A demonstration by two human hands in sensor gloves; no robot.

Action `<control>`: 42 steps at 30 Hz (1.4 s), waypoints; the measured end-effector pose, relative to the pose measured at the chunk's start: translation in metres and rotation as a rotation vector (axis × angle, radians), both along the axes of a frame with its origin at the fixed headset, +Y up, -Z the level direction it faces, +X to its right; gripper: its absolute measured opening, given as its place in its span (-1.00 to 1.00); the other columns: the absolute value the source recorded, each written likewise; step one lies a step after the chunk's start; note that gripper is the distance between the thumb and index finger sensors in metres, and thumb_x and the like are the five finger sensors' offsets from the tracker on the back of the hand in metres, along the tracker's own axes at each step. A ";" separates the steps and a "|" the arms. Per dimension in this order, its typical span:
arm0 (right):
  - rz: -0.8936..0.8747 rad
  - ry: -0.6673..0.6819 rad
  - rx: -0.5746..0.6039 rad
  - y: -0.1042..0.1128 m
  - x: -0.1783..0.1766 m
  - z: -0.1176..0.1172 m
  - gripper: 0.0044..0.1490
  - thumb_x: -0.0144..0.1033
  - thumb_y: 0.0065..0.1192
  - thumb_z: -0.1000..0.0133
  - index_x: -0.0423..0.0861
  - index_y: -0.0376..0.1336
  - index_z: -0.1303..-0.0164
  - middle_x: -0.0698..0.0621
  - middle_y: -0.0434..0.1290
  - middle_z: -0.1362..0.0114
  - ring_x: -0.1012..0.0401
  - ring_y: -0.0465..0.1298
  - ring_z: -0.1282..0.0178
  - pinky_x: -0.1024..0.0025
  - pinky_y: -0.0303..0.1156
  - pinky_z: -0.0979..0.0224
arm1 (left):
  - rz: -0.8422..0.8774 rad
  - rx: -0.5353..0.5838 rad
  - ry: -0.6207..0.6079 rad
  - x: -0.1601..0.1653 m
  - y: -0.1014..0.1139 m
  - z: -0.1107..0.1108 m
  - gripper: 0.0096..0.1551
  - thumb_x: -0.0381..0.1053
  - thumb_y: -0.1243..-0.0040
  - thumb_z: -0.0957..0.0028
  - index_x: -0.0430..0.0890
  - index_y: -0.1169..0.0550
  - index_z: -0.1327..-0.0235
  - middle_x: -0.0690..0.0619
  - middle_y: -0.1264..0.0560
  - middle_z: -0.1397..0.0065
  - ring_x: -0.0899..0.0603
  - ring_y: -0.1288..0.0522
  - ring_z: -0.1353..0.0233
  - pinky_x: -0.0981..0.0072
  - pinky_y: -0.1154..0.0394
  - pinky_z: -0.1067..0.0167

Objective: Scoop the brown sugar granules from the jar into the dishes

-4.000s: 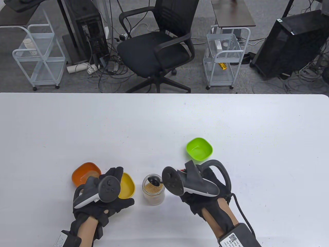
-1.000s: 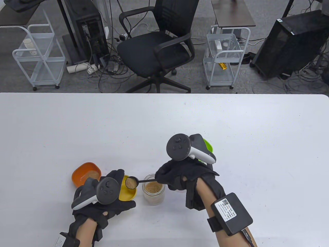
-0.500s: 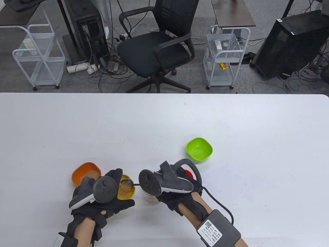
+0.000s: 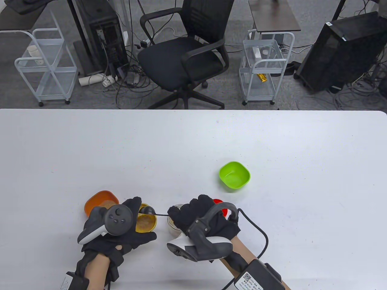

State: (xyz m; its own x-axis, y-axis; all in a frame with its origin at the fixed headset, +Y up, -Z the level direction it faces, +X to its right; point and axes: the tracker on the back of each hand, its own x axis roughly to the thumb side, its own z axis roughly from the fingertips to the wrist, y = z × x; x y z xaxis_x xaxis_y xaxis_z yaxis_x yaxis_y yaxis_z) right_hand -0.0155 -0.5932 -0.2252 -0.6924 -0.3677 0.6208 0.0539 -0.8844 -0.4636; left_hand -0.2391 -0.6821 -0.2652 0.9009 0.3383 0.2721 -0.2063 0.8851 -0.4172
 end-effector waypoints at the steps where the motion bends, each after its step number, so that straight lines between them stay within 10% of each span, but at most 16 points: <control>1: -0.007 -0.005 -0.012 -0.001 0.001 -0.001 -0.54 0.00 0.39 -0.07 0.15 0.49 -0.17 0.20 0.74 0.26 0.18 0.73 0.37 0.20 0.69 0.04 | 0.002 -0.004 0.001 0.000 0.000 0.000 0.47 0.51 -0.29 -0.11 -0.39 0.14 -0.75 -0.45 0.05 -0.77 -0.52 -0.15 -0.64 -0.21 -0.34 -0.57; 20: -0.497 -0.205 -0.421 -0.001 0.067 -0.038 -0.53 0.02 0.35 -0.11 0.12 0.49 -0.18 0.23 0.74 0.31 0.23 0.72 0.45 0.25 0.70 0.13 | -0.007 -0.010 0.020 0.000 -0.002 -0.001 0.47 0.50 -0.29 -0.12 -0.38 0.15 -0.74 -0.44 0.07 -0.77 -0.53 -0.13 -0.64 -0.22 -0.32 -0.58; 42: -0.903 -0.345 -0.637 -0.049 0.117 -0.005 -0.53 0.02 0.36 -0.13 0.07 0.52 -0.17 0.23 0.73 0.38 0.26 0.69 0.55 0.29 0.69 0.24 | -0.072 -0.031 -0.046 0.021 -0.008 -0.004 0.47 0.47 -0.29 -0.14 -0.37 0.20 -0.74 -0.44 0.12 -0.77 -0.54 -0.08 -0.65 -0.23 -0.28 -0.61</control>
